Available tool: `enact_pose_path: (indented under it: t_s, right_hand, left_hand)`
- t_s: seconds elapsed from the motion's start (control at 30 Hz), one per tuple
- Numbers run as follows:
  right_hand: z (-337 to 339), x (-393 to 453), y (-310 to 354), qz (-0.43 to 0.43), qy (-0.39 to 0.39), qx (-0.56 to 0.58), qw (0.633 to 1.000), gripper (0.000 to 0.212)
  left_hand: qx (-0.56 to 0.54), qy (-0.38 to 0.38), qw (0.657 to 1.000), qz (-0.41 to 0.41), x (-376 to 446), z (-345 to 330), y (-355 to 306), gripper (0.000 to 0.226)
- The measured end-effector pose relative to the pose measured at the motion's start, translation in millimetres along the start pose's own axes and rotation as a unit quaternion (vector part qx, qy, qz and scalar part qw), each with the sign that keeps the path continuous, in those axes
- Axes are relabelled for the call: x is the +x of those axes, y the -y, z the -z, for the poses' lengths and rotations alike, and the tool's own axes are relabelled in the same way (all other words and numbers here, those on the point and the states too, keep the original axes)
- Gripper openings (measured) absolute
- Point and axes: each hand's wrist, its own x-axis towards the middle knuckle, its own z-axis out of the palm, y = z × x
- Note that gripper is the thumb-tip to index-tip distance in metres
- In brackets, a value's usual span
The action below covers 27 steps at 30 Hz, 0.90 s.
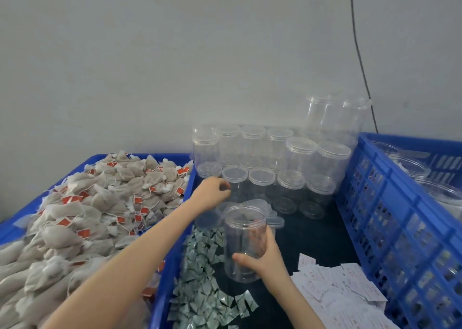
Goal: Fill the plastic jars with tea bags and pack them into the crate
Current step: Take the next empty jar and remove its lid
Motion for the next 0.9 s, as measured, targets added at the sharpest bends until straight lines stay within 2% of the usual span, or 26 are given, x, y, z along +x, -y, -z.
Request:
enact_pose_path:
  t_s: [0.07, 0.17, 0.2, 0.27, 0.33, 0.37, 0.47, 0.57, 0.63, 0.7, 0.8, 0.9]
  right_hand:
    - [-12.1, -0.3, 1.3, 0.000, 0.026, 0.003, 1.000, 0.099]
    - [-29.7, -2.1, 4.8, -0.008, 0.062, 0.013, 0.998, 0.120]
    - [-34.6, -2.3, 5.3, -0.008, 0.073, 0.014, 0.997, 0.123]
    - [-42.5, -2.5, 4.6, -0.002, 0.091, 0.010, 0.996, 0.116]
    - [-50.2, -2.7, 4.4, 0.002, 0.101, -0.001, 0.995, 0.108]
    - [-53.6, -3.0, 4.5, 0.003, 0.104, -0.005, 0.995, 0.107]
    - [-62.1, -2.8, 6.8, 0.005, 0.103, -0.004, 0.995, 0.108]
    - [-68.6, -2.4, 6.9, 0.014, 0.108, -0.013, 0.994, 0.100]
    - [-71.4, -2.5, 6.9, 0.013, 0.110, -0.018, 0.994, 0.105]
    - [-73.4, -2.4, 7.6, 0.012, 0.113, -0.019, 0.993, 0.110]
    - [-74.8, -2.4, 7.2, 0.012, 0.120, -0.023, 0.992, 0.112]
    - [-76.1, -1.7, 6.0, 0.014, 0.122, -0.023, 0.992, 0.100]
  left_hand:
    - [0.009, -0.078, 0.997, 0.028, -11.9, 24.6, 22.7, 0.023]
    - [0.040, -0.146, 0.982, 0.110, -31.8, 46.2, 63.2, 0.018]
    - [0.074, -0.131, 0.979, 0.136, -39.2, 49.8, 77.5, 0.018]
    - [0.184, -0.025, 0.966, 0.179, -55.0, 52.0, 102.3, 0.023]
    - [0.295, 0.096, 0.929, 0.203, -71.0, 48.8, 120.5, 0.032]
    - [0.335, 0.131, 0.908, 0.214, -77.3, 47.4, 126.4, 0.034]
    - [0.383, 0.168, 0.881, 0.222, -85.3, 46.3, 127.5, 0.034]
    - [0.365, 0.194, 0.889, 0.199, -87.4, 42.2, 117.6, 0.033]
    - [0.341, 0.225, 0.890, 0.201, -90.1, 39.4, 112.9, 0.035]
    - [0.360, 0.214, 0.887, 0.192, -91.3, 40.2, 111.4, 0.036]
    - [0.398, 0.149, 0.887, 0.179, -91.2, 47.5, 110.0, 0.033]
    - [0.377, 0.081, 0.908, 0.165, -89.6, 59.1, 106.9, 0.026]
